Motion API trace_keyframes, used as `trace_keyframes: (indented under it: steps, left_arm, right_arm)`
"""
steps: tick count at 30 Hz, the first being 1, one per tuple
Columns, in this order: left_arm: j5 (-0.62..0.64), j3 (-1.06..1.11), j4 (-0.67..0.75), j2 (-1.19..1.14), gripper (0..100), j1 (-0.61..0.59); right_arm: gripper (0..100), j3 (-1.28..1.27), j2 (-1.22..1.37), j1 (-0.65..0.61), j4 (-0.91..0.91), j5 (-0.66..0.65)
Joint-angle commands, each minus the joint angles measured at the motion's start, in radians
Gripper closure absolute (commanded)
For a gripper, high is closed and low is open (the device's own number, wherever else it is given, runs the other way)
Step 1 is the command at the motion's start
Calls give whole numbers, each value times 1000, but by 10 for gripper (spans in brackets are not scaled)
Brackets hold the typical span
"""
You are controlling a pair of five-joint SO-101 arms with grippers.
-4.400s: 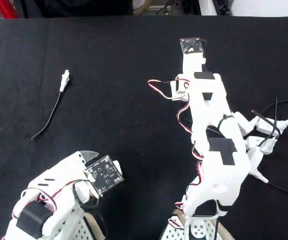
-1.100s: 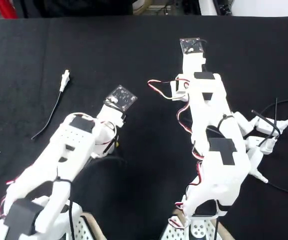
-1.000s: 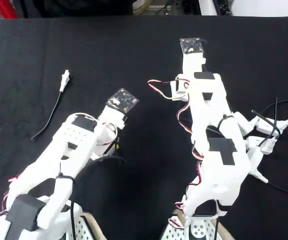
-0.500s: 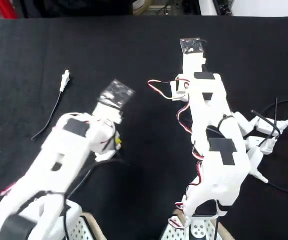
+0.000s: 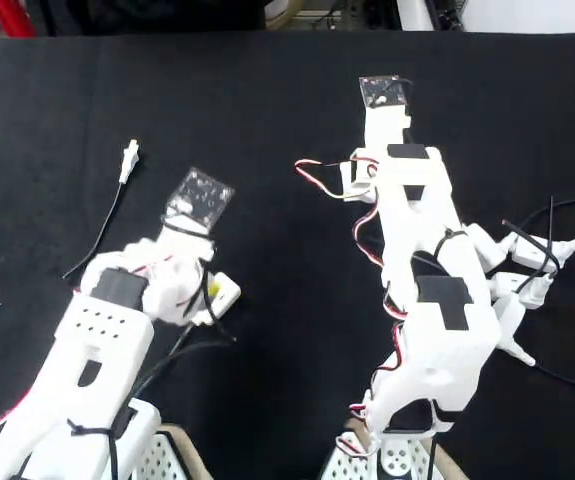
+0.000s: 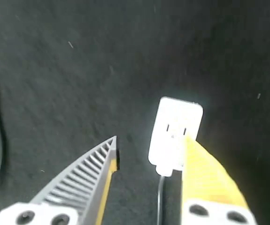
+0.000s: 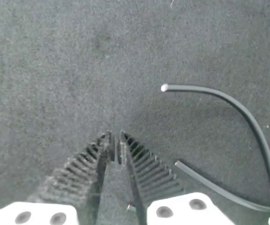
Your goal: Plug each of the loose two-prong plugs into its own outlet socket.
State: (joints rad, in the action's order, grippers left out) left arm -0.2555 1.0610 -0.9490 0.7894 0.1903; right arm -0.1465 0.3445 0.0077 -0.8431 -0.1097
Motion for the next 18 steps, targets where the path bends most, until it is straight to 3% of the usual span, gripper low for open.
trace_keyframes:
  steps: [1, 6, 10, 18]
  left_arm:
    - [2, 85, 94, 68, 782, 39]
    - [8, 283, 232, 210, 787, 162]
    - [14, 289, 189, 311, 787, 177]
    - [43, 249, 270, 132, 787, 179]
  right_arm:
    - [986, 13, -8, -11, 14, -2]
    - [986, 13, -8, -11, 14, -2]
    - [986, 15, -8, -11, 15, -2]
    - [986, 12, -7, -11, 15, -2]
